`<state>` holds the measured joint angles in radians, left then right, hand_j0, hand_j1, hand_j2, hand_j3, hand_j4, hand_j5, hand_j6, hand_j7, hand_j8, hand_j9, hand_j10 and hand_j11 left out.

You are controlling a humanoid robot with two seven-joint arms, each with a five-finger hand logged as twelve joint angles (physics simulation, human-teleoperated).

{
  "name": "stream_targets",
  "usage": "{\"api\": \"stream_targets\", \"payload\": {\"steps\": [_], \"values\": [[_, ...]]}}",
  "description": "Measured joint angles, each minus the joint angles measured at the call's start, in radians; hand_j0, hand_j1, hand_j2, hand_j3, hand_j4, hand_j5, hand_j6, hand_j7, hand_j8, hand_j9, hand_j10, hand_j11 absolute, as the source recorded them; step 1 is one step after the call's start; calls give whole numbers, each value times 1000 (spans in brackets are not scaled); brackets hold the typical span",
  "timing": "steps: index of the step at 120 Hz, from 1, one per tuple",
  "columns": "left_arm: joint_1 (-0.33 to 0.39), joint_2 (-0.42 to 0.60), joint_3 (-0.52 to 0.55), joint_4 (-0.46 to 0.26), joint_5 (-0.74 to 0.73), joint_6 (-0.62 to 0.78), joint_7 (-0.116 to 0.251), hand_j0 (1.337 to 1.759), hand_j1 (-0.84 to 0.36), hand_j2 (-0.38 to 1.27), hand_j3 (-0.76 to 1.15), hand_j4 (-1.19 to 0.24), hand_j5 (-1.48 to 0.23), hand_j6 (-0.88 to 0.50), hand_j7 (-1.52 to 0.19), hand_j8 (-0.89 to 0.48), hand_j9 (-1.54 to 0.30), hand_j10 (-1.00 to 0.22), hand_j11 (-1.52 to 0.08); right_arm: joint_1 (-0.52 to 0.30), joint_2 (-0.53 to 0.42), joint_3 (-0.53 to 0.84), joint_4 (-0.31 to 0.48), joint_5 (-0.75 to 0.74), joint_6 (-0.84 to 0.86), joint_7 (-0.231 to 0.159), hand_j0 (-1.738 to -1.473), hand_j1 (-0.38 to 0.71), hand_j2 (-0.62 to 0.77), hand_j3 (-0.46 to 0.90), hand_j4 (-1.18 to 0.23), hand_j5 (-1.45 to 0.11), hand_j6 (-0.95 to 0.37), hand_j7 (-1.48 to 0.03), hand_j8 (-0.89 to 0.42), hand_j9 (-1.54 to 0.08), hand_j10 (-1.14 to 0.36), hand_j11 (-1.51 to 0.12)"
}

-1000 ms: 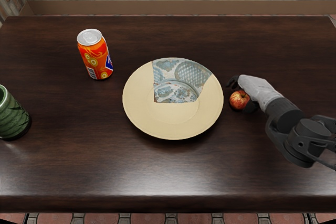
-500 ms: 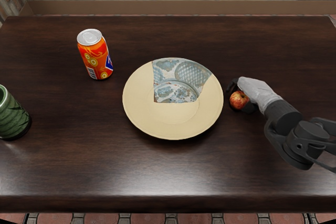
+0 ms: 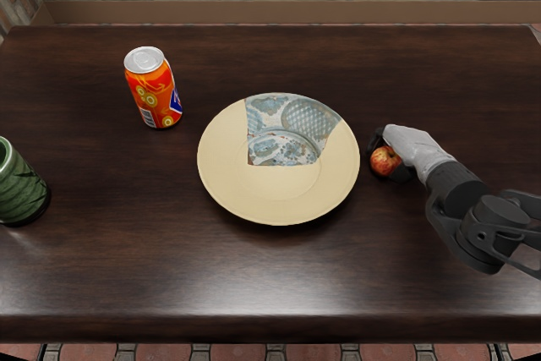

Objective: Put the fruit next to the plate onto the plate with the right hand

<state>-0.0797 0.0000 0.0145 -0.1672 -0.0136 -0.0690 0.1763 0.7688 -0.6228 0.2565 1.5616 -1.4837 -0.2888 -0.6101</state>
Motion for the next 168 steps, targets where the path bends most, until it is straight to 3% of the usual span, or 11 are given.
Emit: {"api": "stream_targets", "payload": {"steps": [68,133,168], "values": [[0,0,0,0,0,0,0,1658,339,2,0,-9,-11,-9,-11,-9,-11,-9,-11,7,-15,47,-14,15,-40,-1,-1656,256,250,1,-623,-852,-469,-829,-426,-854,-632,-855],[0,0,0,0,0,0,0,1658,339,2,0,-9,-11,-9,-11,-9,-11,-9,-11,18,-13,175,32,18,-78,-1,-1657,241,246,1,-651,-921,-455,-880,-408,-922,-623,-928],[0,0,1,0,0,0,0,1658,339,2,0,-9,-11,-9,-11,-9,-11,-9,-11,28,81,198,77,20,-74,0,-1658,263,277,2,-655,-953,-431,-897,-387,-952,-607,-961]]}}
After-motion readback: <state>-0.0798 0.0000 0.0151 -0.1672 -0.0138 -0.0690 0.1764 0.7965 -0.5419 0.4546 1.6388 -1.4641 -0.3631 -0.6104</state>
